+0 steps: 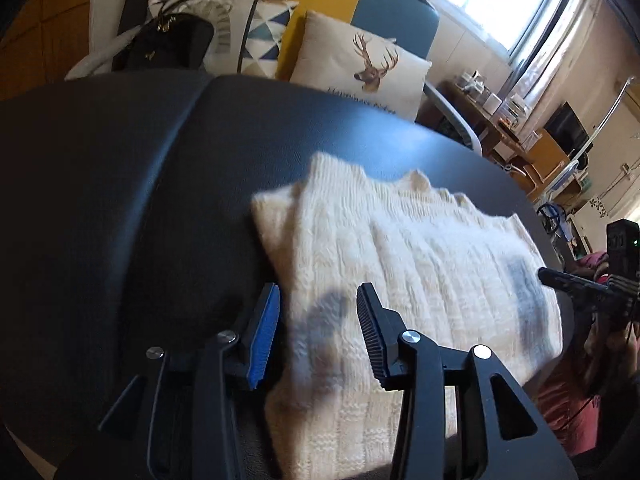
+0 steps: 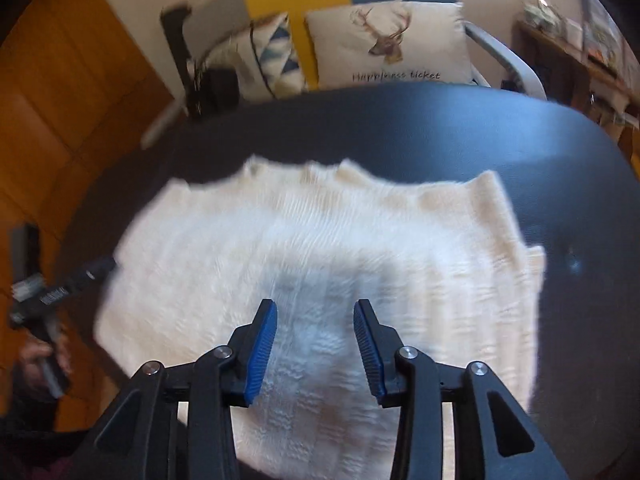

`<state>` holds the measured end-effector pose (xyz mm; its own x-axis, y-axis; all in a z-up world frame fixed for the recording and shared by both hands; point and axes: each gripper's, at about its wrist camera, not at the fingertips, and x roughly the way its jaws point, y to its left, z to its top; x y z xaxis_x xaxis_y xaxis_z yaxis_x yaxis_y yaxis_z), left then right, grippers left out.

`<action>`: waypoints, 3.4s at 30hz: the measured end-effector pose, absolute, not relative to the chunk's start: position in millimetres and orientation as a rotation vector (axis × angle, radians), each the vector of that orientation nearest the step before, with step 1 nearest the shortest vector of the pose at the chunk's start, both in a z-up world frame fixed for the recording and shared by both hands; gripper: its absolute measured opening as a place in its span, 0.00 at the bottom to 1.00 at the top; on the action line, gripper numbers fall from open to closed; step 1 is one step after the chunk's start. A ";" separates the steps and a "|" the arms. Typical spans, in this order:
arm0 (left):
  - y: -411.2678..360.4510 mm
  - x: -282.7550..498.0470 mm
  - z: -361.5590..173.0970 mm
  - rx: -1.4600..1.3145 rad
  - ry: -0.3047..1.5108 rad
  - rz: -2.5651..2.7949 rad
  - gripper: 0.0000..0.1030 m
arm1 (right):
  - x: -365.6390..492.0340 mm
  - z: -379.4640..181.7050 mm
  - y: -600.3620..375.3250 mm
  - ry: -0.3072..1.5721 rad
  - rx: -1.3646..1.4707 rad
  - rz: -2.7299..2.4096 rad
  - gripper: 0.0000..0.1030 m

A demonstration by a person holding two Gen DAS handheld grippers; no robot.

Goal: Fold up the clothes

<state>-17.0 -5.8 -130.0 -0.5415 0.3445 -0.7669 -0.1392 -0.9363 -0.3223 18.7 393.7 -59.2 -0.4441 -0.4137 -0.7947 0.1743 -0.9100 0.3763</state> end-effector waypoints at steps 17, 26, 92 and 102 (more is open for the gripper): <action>-33.9 -57.3 -165.2 -1.483 -0.541 2.129 0.51 | -4.3 -159.6 551.3 -1.064 1.446 -1.940 0.66; -36.5 -64.8 -171.9 -1.464 -0.639 2.012 0.53 | -51.0 -160.2 500.4 -0.790 1.542 -1.823 0.71; -221.1 191.5 -143.6 -1.248 -1.439 2.893 0.25 | -194.8 -31.3 -0.1 0.796 1.036 -2.142 0.46; -270.5 180.9 -180.8 -1.309 -1.788 2.628 0.27 | 62.3 -86.3 -27.2 0.783 0.947 -1.545 0.46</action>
<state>180.9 -270.5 -180.8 -0.6726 0.1640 -0.7216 0.6110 -0.4270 -0.6666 62.3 -27.2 -86.3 -0.0721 -0.4549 -0.8876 0.9848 -0.1734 0.0089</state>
